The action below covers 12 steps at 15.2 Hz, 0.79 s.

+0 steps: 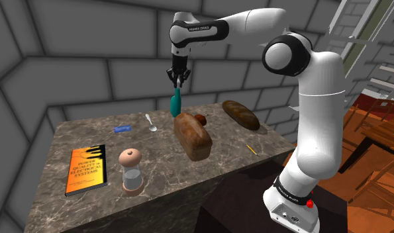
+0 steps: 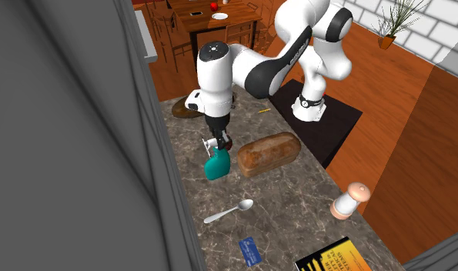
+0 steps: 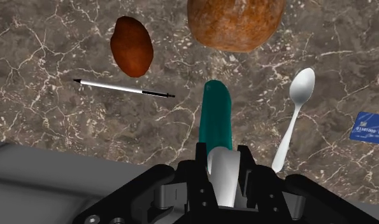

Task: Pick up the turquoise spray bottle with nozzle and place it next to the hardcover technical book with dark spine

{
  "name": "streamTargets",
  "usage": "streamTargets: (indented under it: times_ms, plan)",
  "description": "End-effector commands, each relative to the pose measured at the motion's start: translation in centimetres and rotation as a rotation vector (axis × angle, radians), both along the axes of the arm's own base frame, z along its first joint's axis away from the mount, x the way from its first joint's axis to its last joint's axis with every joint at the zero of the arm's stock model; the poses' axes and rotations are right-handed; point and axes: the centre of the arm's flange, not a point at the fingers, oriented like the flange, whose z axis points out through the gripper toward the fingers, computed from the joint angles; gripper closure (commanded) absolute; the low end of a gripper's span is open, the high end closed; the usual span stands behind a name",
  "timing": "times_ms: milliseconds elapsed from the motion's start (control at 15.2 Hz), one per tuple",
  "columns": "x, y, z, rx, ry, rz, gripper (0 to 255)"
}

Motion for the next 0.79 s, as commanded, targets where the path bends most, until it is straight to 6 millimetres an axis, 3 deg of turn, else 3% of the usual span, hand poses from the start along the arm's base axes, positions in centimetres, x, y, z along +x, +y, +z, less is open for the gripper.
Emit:
streamTargets:
  times_ms: [0,594,726]
  plan:
    - [-0.1,-0.1,1.1,0.000,0.000,0.000,255]
    - [-0.1,-0.1,5.6,0.000,0.000,0.000,255]
    - [-1.1,2.4,5.6,0.000,0.000,0.000,255]
